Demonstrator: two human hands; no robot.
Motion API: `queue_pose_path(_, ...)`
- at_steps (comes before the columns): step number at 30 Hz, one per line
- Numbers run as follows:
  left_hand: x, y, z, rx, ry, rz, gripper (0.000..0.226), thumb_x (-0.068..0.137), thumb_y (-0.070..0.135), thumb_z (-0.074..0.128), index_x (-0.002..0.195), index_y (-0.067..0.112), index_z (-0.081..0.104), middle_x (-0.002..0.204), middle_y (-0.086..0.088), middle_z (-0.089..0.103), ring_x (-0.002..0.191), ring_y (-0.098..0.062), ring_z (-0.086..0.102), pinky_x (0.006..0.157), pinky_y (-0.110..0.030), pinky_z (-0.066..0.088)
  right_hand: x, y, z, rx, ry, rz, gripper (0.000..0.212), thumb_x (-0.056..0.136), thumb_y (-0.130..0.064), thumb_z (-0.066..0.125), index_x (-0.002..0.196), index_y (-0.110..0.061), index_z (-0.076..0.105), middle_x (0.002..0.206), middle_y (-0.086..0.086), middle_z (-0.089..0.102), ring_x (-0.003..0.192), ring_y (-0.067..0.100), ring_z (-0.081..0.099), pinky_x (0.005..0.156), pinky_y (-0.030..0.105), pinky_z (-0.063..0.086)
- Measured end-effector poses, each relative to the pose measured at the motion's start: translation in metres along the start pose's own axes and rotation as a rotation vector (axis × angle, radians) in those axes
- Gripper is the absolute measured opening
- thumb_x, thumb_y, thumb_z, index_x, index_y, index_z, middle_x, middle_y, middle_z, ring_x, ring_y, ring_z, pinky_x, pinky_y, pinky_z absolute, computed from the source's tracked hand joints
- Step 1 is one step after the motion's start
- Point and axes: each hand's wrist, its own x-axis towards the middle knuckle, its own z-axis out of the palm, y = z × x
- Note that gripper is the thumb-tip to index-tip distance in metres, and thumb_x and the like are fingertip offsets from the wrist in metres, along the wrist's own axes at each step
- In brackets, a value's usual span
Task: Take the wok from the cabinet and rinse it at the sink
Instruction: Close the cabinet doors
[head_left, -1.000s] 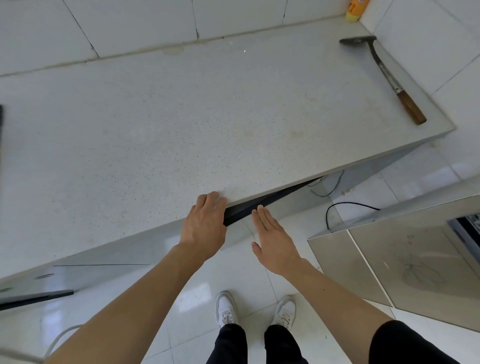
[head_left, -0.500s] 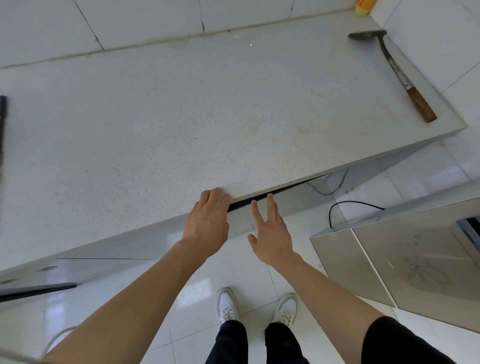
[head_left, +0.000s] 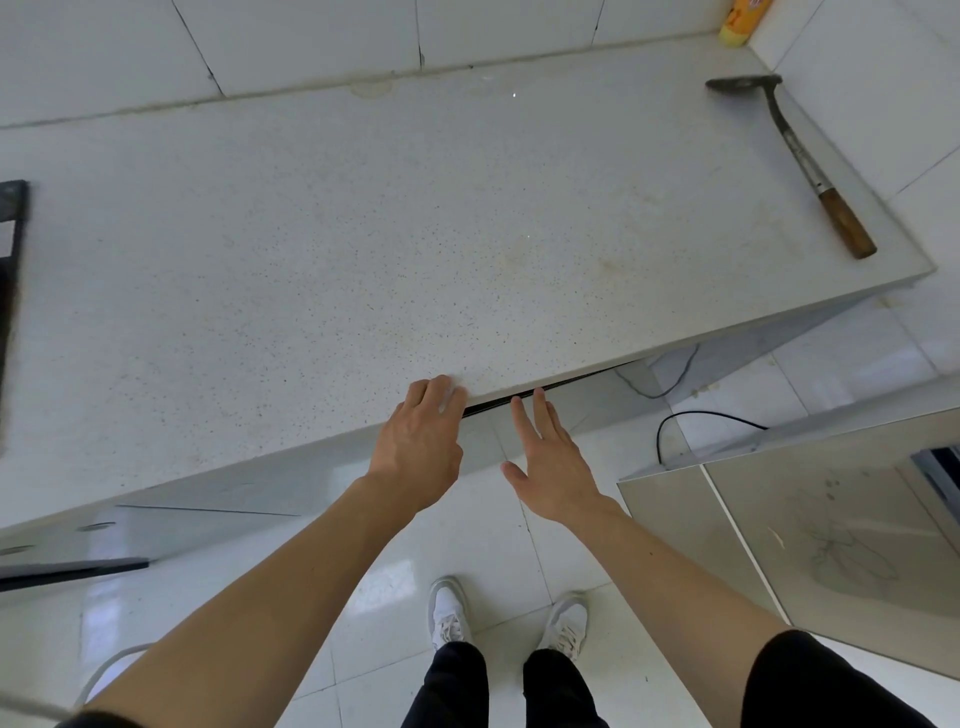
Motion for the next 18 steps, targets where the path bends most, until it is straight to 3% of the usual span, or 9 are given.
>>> queue_pose_path(8, -0.013, 0.005, -0.02, 0.067, -0.026, -0.071, 0.047, 0.092, 0.022, 0.047, 0.138, 0.015, 0.04, 0.152, -0.008, 0.027, 0.136, -0.026, 0.027, 0.105, -0.035, 0.034, -0.021, -0.006, -0.052, 0.062, 0.05, -0.083, 0.06, 0.097, -0.032, 0.047, 0.149, -0.012, 0.025, 0.157, 0.007, 0.022, 0.146, 0.021, 0.013, 0.114, 0.042, 0.026)
queue_pose_path(12, -0.036, 0.015, -0.043, 0.102, 0.03, -0.169, 0.048, 0.095, 0.03, 0.045, 0.141, 0.016, 0.039, 0.154, -0.008, 0.025, 0.137, -0.026, 0.027, 0.107, -0.037, 0.033, -0.035, -0.007, -0.078, -0.022, 0.102, -0.218, 0.059, 0.097, -0.035, 0.046, 0.149, -0.015, 0.027, 0.156, 0.007, 0.025, 0.144, 0.023, 0.019, 0.114, 0.04, 0.025)
queue_pose_path(18, -0.092, 0.043, -0.08, 0.1, 0.153, -0.35, 0.049, 0.095, 0.038, 0.046, 0.14, 0.018, 0.042, 0.152, -0.005, 0.032, 0.136, -0.025, 0.031, 0.106, -0.039, 0.033, -0.058, -0.021, -0.118, -0.106, 0.157, -0.407, 0.061, 0.096, -0.042, 0.045, 0.15, -0.023, 0.024, 0.159, 0.005, 0.019, 0.146, 0.025, 0.012, 0.117, 0.042, 0.014)
